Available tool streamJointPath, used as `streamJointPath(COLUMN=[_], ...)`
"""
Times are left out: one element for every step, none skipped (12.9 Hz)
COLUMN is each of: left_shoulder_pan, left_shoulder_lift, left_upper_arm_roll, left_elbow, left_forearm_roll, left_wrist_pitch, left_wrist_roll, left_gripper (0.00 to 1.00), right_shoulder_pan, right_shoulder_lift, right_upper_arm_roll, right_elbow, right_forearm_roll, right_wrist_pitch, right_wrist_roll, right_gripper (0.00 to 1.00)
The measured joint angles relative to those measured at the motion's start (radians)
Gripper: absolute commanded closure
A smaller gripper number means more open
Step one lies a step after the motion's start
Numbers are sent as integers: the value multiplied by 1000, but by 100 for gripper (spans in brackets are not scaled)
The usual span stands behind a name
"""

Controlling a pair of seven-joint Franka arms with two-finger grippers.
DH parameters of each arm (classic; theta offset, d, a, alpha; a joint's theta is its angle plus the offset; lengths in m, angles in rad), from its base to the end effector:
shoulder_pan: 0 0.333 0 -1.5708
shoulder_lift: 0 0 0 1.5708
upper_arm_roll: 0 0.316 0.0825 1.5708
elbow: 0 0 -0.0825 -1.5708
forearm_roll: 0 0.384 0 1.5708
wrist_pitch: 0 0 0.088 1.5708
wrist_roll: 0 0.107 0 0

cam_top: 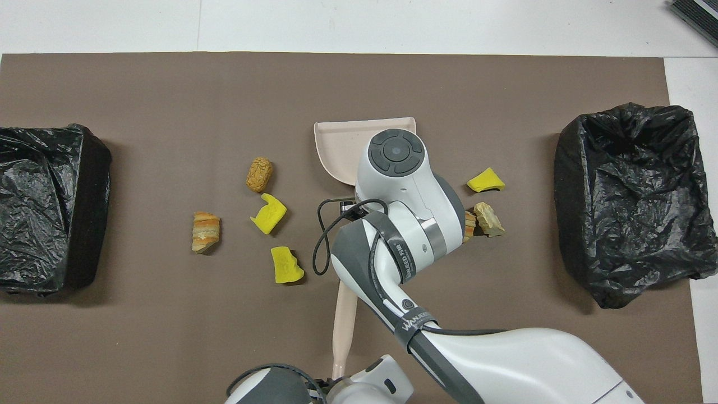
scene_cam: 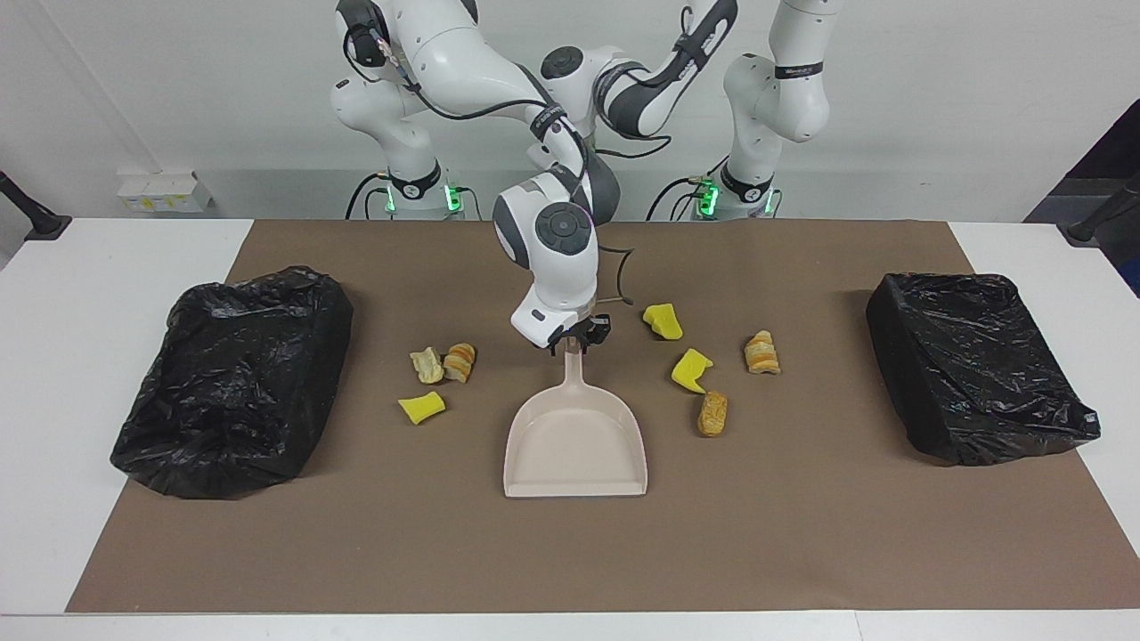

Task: Sweep and dump trash in bin
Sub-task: 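Move the dustpan toward the debris while the left gripper grasps the brush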

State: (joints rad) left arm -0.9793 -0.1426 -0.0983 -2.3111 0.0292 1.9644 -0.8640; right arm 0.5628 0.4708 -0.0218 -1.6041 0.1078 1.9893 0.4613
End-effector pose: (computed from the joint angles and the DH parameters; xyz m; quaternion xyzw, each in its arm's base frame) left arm 0.2216 -0.4089 0.3867 -0.9883 0.1117 0.0415 0.0955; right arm 0.5714 0.3531 0.3501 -0.9980 -0.0168 0.0582 0.0175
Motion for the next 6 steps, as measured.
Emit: streamJointPath(left_shoulder_pan=[26,57,94,133,176,218], left_shoulder_lift=[-1,-1,-2,-4,-6,-8], left_upper_arm_roll=[1,2,3,3,4,4], left_elbow=[0,0,0,0,0,0], left_forearm_roll=[27,40,46,52,65,75], left_wrist_pitch=[-4,-4,-4,-6,-7,-8], left_wrist_roll=[11,34,66,103,138,173], left_gripper=[100,100,100,100,100,100], right_shoulder_pan=[0,0,-1,-3,-8,-21], right_shoulder_lift=[0,0,-2,-7,-22,-45], right_upper_arm_roll=[0,0,-1,-3,-8,-13], right_elbow=[0,0,0,1,2,2], right_forearm_roll=[0,-1,-1,-1,-2,-2], right_wrist_pitch=[0,0,0,0,0,-5], right_wrist_roll=[-16,-56,-117,-188,-250,-306], right_gripper=[100,100,100,100,100,100])
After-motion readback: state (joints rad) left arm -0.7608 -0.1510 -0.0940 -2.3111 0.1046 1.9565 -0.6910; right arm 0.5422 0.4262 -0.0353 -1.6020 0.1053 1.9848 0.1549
